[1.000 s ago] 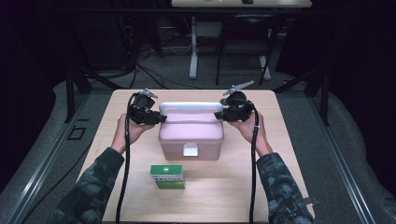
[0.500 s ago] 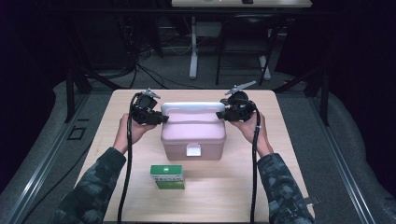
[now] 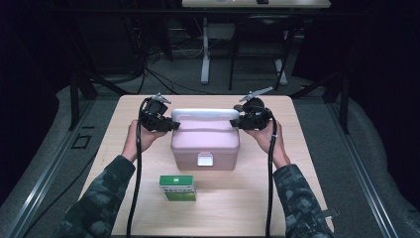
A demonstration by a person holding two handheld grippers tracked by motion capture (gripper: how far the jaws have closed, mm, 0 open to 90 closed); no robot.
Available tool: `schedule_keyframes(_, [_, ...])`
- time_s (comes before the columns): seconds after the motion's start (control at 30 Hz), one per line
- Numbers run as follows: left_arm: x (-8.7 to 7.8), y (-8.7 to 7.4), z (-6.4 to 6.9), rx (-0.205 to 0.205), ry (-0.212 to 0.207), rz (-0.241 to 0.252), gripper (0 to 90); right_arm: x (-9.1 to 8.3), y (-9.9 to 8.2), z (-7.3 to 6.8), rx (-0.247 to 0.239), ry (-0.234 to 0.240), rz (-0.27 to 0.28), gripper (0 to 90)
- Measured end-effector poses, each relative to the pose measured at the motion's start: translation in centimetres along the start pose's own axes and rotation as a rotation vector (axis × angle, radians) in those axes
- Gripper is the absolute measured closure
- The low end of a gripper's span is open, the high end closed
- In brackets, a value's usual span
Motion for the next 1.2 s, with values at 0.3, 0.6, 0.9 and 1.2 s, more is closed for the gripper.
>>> schedule_keyframes(0.3, [-0.7, -0.1, 0.1, 0.029, 0.034, -0.011, 52.2, -0.3, 0.0, 0.0, 0.000, -0.007, 0.008, 59.3])
schedule_keyframes(0.6, [-3.5, -0.8, -0.4, 0.036, 0.024, 0.005, 21.5, -1.7, -0.4, 0.2, 0.017, -0.016, 0.008, 26.1])
schedule_keyframes(0.9, [-5.4, -1.8, 0.6, 0.101, 0.001, -0.003, 5.1, -4.2, -2.7, -0.1, 0.018, -0.056, 0.042, 10.8])
schedule_keyframes(1.2, [-6.3, -3.1, 2.2, 0.191, -0.029, -0.026, 0.2, -5.3, -5.8, 0.0, 0.035, -0.078, 0.056, 0.0])
Point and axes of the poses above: each handheld gripper's, and its own axes: x roughly forward along the jaws, y roughly out of its top, z roughly to its right, the point moved 1 cm from there along x, roughly forward along the jaws
